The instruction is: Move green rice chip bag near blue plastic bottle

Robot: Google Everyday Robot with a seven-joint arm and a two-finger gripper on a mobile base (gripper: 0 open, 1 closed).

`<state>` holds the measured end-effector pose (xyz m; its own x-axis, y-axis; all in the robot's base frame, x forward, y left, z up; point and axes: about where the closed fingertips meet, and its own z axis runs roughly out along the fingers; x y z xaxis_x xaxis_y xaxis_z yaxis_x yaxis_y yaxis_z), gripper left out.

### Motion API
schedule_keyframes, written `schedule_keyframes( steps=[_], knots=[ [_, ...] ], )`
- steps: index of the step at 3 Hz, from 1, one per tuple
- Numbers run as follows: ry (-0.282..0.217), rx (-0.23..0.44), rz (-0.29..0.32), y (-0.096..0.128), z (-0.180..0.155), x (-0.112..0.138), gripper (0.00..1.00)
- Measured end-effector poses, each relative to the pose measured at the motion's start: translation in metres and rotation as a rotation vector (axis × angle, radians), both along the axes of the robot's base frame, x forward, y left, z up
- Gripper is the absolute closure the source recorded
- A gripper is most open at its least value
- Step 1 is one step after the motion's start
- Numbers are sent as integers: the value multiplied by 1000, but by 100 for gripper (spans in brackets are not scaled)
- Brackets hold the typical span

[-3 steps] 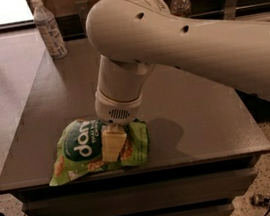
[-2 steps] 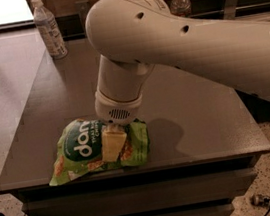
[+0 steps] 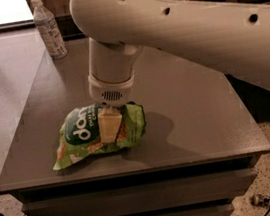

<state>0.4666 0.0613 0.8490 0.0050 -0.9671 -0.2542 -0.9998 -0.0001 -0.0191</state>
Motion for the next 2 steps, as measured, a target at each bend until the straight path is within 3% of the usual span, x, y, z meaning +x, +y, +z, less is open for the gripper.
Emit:
schedule_keyframes(
  steps=[1, 2],
  knots=[
    [-96, -44, 28, 1, 35, 55, 100],
    [-224, -16, 22, 0, 73, 134, 100]
  ],
)
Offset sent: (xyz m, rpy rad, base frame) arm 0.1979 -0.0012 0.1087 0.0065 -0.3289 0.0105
